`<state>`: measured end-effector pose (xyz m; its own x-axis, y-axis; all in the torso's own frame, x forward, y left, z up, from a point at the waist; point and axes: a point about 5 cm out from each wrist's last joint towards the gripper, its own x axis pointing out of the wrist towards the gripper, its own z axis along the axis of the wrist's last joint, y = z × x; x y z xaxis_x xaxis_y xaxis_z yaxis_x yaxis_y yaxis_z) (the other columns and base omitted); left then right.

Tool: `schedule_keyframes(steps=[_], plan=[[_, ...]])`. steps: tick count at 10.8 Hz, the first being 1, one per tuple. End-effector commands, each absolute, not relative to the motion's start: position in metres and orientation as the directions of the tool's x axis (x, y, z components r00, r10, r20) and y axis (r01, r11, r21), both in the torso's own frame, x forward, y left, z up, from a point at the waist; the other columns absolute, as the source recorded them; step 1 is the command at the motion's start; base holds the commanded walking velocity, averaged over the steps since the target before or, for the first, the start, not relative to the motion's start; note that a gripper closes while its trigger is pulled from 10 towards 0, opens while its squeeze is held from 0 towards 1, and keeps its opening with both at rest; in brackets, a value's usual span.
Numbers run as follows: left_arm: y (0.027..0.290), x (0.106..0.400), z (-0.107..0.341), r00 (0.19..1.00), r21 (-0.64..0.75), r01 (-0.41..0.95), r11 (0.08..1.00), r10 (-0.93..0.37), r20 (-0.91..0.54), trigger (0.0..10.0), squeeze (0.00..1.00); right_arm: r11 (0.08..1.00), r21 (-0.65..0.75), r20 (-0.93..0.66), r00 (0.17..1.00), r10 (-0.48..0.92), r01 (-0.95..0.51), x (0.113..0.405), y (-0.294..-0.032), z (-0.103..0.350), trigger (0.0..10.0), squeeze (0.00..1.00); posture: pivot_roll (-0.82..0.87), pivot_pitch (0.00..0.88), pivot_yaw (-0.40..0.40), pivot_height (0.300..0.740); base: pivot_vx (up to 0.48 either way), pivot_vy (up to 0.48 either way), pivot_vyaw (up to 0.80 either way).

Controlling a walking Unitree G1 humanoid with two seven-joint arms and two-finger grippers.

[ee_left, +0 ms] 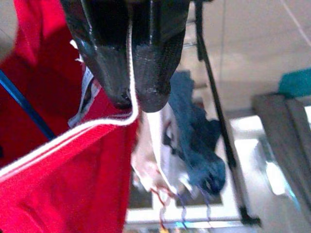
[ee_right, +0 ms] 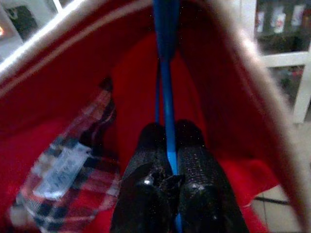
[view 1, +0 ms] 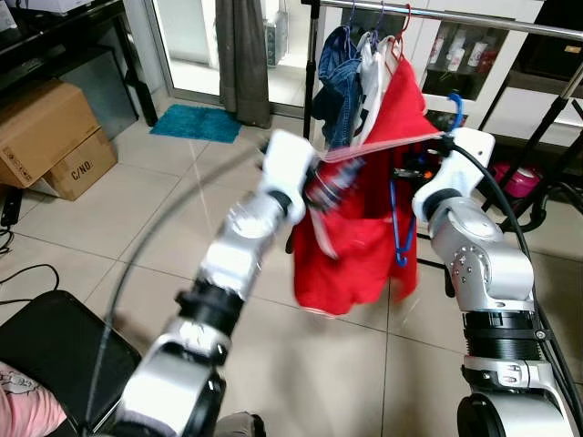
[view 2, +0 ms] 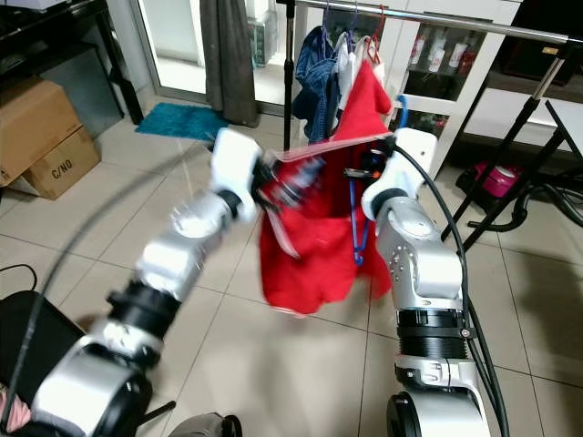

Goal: Hang hanger

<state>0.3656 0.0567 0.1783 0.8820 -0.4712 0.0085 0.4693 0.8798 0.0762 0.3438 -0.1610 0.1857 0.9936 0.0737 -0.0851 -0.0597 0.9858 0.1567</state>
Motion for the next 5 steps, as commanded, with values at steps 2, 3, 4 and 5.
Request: schedule_keyframes(steps=[2,3,4,5], plan=[[0.063,0.371,0.185,0.907,0.086,0.414,0.906,-0.418,0.042,0.0,0.00,0.985,0.131,-0.062,0.991,0.117,-0.108,0.337,-0.162,0.195,10.0,0.00,-0.01,0.000,0.013,0.740,0.000,0.000,0.00],[0.062,0.371,0.188,0.908,0.085,0.410,0.908,-0.416,0.060,0.0,0.00,0.982,0.084,-0.144,0.973,0.180,-0.169,0.329,-0.159,0.184,10.0,0.00,-0.01,0.000,0.005,0.740,0.000,0.000,0.00],[0.060,0.371,0.192,0.902,0.083,0.418,0.904,-0.424,0.078,0.0,0.00,0.986,0.028,-0.206,0.964,0.169,-0.167,0.322,-0.164,0.174,10.0,0.00,-0.01,0.000,0.002,0.740,0.000,0.000,0.00],[0.053,0.367,0.198,0.880,0.084,0.457,0.885,-0.464,0.099,0.0,0.00,0.997,0.034,-0.313,0.946,0.082,-0.075,0.309,-0.181,0.153,10.0,0.00,-0.01,0.000,-0.003,0.740,0.000,0.000,0.00]])
